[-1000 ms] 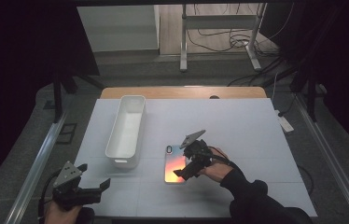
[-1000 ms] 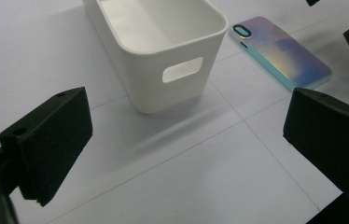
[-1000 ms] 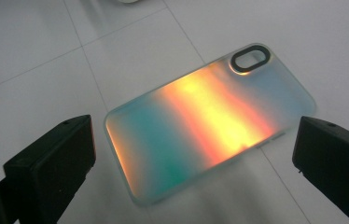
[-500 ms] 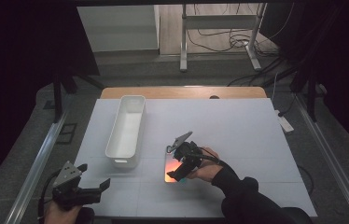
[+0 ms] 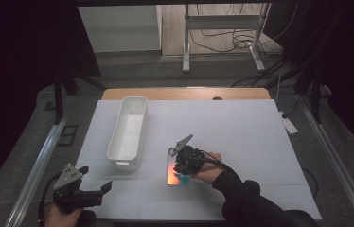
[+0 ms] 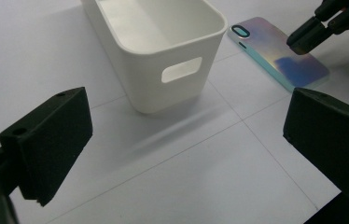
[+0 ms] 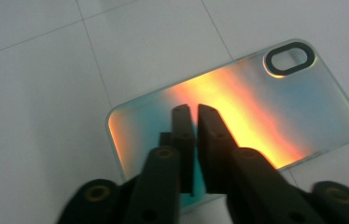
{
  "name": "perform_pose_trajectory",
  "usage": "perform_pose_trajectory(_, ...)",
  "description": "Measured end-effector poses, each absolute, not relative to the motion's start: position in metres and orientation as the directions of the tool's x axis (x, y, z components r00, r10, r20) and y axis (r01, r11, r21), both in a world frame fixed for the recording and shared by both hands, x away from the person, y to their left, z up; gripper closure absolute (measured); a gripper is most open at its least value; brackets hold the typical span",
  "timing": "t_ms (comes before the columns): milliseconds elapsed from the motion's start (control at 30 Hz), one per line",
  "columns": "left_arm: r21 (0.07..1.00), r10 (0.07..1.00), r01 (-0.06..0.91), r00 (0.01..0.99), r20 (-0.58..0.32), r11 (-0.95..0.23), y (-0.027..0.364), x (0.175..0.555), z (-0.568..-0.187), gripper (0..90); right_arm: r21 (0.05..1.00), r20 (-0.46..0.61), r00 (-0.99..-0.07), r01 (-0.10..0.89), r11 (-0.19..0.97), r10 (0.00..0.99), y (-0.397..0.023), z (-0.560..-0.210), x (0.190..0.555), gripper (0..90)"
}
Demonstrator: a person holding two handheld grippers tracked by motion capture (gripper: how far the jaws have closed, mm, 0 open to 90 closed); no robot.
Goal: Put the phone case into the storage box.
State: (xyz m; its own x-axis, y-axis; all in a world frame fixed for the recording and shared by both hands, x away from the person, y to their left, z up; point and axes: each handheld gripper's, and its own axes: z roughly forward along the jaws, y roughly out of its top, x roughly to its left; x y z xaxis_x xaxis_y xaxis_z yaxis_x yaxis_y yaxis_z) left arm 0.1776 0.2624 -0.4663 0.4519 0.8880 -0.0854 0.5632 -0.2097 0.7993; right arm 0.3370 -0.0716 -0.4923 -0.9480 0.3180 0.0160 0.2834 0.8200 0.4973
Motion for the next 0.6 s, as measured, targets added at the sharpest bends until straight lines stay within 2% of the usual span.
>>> perform_pose_trajectory(600,0.799,0.888,0.565,0.452,-0.090,-0.206,0.263,0.178,-0.467,1.8,0.504,0.066,-0.965,0.253,0.826,0.255,-0.041,-0.503,0.330,89.4)
